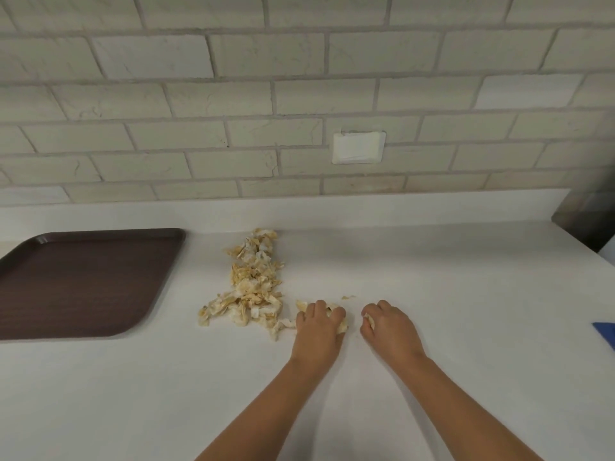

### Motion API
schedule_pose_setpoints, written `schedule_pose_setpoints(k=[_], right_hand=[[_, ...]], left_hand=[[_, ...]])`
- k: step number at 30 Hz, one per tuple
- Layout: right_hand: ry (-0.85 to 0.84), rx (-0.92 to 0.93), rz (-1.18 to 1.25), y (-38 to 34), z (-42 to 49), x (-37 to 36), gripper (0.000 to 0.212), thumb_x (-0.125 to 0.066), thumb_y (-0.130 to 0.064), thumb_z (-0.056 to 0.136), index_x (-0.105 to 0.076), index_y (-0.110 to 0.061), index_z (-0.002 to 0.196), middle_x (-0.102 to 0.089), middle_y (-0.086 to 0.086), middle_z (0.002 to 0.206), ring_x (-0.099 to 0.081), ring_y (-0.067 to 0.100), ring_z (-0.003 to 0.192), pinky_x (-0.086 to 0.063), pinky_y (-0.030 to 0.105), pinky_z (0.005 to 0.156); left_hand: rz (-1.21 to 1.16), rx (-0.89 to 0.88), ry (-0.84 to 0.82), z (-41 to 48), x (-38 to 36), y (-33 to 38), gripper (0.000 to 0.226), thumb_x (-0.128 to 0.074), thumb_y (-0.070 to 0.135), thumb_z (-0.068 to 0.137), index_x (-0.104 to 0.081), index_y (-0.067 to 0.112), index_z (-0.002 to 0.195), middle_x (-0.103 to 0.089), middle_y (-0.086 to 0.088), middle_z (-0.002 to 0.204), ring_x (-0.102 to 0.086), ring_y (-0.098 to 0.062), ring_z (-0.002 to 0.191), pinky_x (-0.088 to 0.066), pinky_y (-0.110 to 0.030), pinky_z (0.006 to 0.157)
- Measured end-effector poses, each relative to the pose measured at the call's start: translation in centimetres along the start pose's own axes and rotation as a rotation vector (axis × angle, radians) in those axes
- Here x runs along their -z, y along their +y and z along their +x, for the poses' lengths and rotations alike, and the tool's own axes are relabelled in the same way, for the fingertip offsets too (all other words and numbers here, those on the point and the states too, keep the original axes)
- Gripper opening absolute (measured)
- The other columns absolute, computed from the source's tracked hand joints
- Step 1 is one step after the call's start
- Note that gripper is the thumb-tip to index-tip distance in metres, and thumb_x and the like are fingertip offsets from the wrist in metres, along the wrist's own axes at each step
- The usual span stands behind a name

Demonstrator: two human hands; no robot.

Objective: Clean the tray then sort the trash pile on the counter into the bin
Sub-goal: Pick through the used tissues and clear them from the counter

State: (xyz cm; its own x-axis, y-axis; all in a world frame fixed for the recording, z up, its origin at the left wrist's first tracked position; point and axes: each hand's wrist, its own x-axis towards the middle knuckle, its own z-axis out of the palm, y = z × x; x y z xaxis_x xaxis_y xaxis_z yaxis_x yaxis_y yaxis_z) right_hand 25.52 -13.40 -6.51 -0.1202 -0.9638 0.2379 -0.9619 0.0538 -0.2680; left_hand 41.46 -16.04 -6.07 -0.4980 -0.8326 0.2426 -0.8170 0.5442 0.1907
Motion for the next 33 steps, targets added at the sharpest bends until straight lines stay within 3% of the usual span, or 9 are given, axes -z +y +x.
schedule_pose_setpoints(k=[3,8,12,14,19,23,26,30,33], right_hand=[[-0.061,-0.098,0.107,0.5,-0.8,0.9,0.017,-0.063,-0.017,0.083,-0.07,-0.013,0.098,-0.062,0.007,0.092,-0.062,0.026,0.078,-0.04,0.025,0.063],[0.073,-0.147,0.398,0.2,-0.6,2.5,0.016,-0.064,-0.018,0.086,-0.068,-0.014,0.101,-0.051,0.001,0.101,-0.059,0.019,0.081,-0.038,0.019,0.072],[0.073,-0.049,0.453,-1.9,2.0,2.6,0.024,-0.06,-0.025,0.091,-0.062,-0.014,0.112,-0.043,-0.002,0.108,-0.054,0.014,0.089,-0.04,0.018,0.08],[0.051,-0.003,0.432,-3.0,3.4,2.0,0.025,-0.059,-0.024,0.092,-0.061,-0.011,0.113,-0.046,0.003,0.11,-0.054,0.017,0.093,-0.041,0.019,0.081],[-0.066,0.038,0.285,-3.8,5.0,0.0,0.03,-0.052,-0.032,0.094,-0.063,-0.011,0.113,-0.051,0.007,0.112,-0.049,0.023,0.106,-0.039,0.028,0.092],[-0.253,0.141,0.148,-3.7,3.1,-0.1,0.067,-0.01,-0.051,0.082,-0.055,-0.019,0.118,-0.047,-0.001,0.128,-0.032,0.023,0.131,-0.025,0.044,0.109],[-0.291,0.229,0.09,-3.8,0.7,-0.3,0.074,-0.005,-0.047,0.078,-0.044,-0.02,0.134,-0.04,-0.001,0.14,-0.029,0.024,0.135,-0.023,0.044,0.111],[-0.341,0.276,0.067,-4.2,-0.8,0.0,0.077,0.002,-0.048,0.08,-0.032,-0.021,0.144,-0.033,0.0,0.148,-0.026,0.022,0.138,-0.018,0.042,0.115],[-0.36,0.339,0.065,-4.3,-2.1,0.2,0.06,-0.011,-0.039,0.093,-0.029,-0.019,0.147,-0.029,0.003,0.152,-0.022,0.024,0.141,-0.012,0.038,0.118]], left_hand=[[-0.291,-0.043,0.028,-2.2,0.5,1.1,0.042,-0.074,0.017,0.069,-0.052,0.027,0.103,-0.055,-0.002,0.086,-0.057,-0.02,0.071,-0.047,-0.028,0.059],[-0.537,0.096,0.135,-4.5,2.9,0.9,0.039,-0.055,0.022,0.089,-0.05,0.03,0.127,-0.046,0.004,0.106,-0.049,-0.012,0.094,-0.041,-0.023,0.079],[-0.266,0.243,0.075,-5.8,2.5,-0.6,0.048,-0.045,0.035,0.094,-0.033,0.033,0.141,-0.045,0.006,0.12,-0.037,-0.017,0.121,-0.027,-0.041,0.107],[-0.154,0.209,-0.018,-6.9,2.0,-0.8,0.042,-0.047,0.035,0.089,-0.041,0.034,0.131,-0.052,0.005,0.118,-0.046,-0.026,0.122,-0.036,-0.057,0.1],[-0.186,0.131,0.014,-8.6,2.1,-0.5,0.04,-0.053,0.033,0.081,-0.047,0.033,0.121,-0.058,0.005,0.11,-0.057,-0.022,0.104,-0.049,-0.036,0.083],[-0.095,0.24,0.083,-10.4,2.7,-1.6,0.046,-0.044,0.043,0.083,-0.045,0.034,0.128,-0.059,0.009,0.114,-0.046,-0.022,0.121,-0.032,-0.052,0.098],[-0.108,0.411,0.045,-11.1,3.0,-2.9,0.056,-0.031,0.053,0.084,-0.04,0.035,0.136,-0.044,0.007,0.139,-0.019,-0.03,0.142,-0.002,-0.056,0.11],[-0.198,0.524,0.001,-10.9,3.8,-3.7,0.076,-0.015,0.069,0.074,-0.026,0.04,0.143,-0.011,0.001,0.156,0.008,-0.03,0.145,0.002,-0.058,0.111],[-0.207,0.434,-0.034,-10.1,3.6,-3.5,0.077,-0.013,0.071,0.074,-0.016,0.043,0.146,0.013,0.006,0.158,0.015,-0.027,0.144,0.002,-0.058,0.112]])
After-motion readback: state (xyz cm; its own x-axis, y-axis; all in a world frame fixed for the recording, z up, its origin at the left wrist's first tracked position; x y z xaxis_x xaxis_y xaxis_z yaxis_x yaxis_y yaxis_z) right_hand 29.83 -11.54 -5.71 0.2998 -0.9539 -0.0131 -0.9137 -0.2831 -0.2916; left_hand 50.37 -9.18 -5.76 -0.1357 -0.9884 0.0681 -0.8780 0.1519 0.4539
